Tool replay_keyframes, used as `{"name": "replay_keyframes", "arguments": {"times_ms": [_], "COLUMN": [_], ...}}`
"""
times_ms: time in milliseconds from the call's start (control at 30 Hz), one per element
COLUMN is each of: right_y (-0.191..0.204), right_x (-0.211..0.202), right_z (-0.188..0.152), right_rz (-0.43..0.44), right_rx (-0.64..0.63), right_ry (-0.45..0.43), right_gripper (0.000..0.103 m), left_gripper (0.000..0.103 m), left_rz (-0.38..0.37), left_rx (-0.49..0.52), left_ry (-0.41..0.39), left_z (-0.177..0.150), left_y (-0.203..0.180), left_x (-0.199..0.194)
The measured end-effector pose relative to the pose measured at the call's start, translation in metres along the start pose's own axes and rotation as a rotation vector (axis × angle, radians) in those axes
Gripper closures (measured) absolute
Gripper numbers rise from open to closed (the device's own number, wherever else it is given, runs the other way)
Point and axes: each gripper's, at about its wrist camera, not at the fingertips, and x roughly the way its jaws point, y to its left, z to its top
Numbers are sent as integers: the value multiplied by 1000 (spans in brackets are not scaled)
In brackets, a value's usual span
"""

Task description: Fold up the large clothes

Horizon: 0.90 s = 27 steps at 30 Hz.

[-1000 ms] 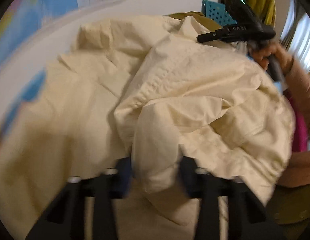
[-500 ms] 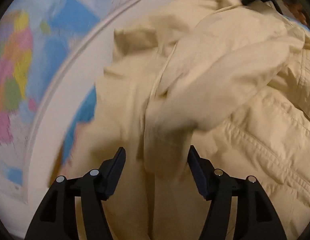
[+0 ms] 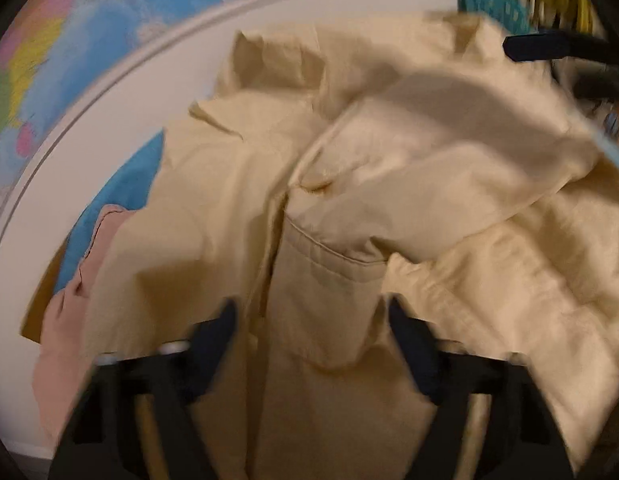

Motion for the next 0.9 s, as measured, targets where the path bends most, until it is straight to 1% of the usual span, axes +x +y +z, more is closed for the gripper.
{"name": "replay_keyframes", "arguments": {"times_ms": [33,67,100,133,167,200,233,267,300,333,367,400,433,467,500,533,567,600,633,667,700,767,800,867,900], "right_y": [8,11,10,8,5,4,3,1,1,0,-2,-6,-9,-13,-15,-16,-15,-12,-8,-6,-2,5,6,6,8], "right_x": [20,30,37,39,36,33,33,36,43,52,60,69,72,71,68,65,60,54,48,46,44,51,59,84,97], "right_z": [-1,-3,-4,-6,-8,-10,-14,-17,-21,-27,-34,-42,-44,-45,-43,-41,-37,-32,-23,-16,-6,8,14,24,28], "right_rz": [-14,-10,-1,3,32,48,63,64,55,41,34,22,21,29,36,30,21,26,48,51,53,65,73,115,110], "right_rx": [-43,-59,-61,-50,-42,-38,-31,-32,-34,-34,-31,-19,-8,10,23,26,23,22,15,12,11,19,26,43,41], "right_ry": [56,81,96,96,71,60,73,96,139,183,229,278,289,285,279,272,251,230,194,168,129,97,88,102,116], "right_gripper": [51,61,87,97,97,98,98,98,98,98,97,98,98,98,93,84,79,77,77,75,71,70,69,70,70], "left_gripper": [65,77,86,87,87,87,82,78,69,56,53,48,42,42,42,41,38,30,28,28,27,25,24,24,24], "left_rz": [21,53,111,167,218,246,274,293,291,289,303,315,312,301,275,250,197,162,131,125,124,137,140,156,162], "left_rx": [6,10,18,22,13,5,15,48,87,147,172,199,194,165,127,101,42,-2,-52,-76,-102,-149,-170,-196,-206], "left_ry": [12,12,-10,-41,-79,-123,-177,-213,-213,-176,-151,-98,-79,-60,-65,-80,-114,-138,-177,-201,-219,-234,-236,-235,-227], "left_z": [2,4,6,10,13,16,16,13,10,2,-2,-10,-15,-21,-26,-29,-35,-38,-43,-46,-51,-58,-63,-73,-79], "left_y": [-1,0,1,4,8,12,11,7,2,-5,-7,-9,-7,-3,4,11,21,31,41,46,51,54,58,61,63], "left_x": [5,5,0,-7,-18,-29,-41,-48,-47,-40,-32,-20,-17,-15,-19,-23,-37,-45,-58,-66,-73,-84,-87,-92,-94]}}
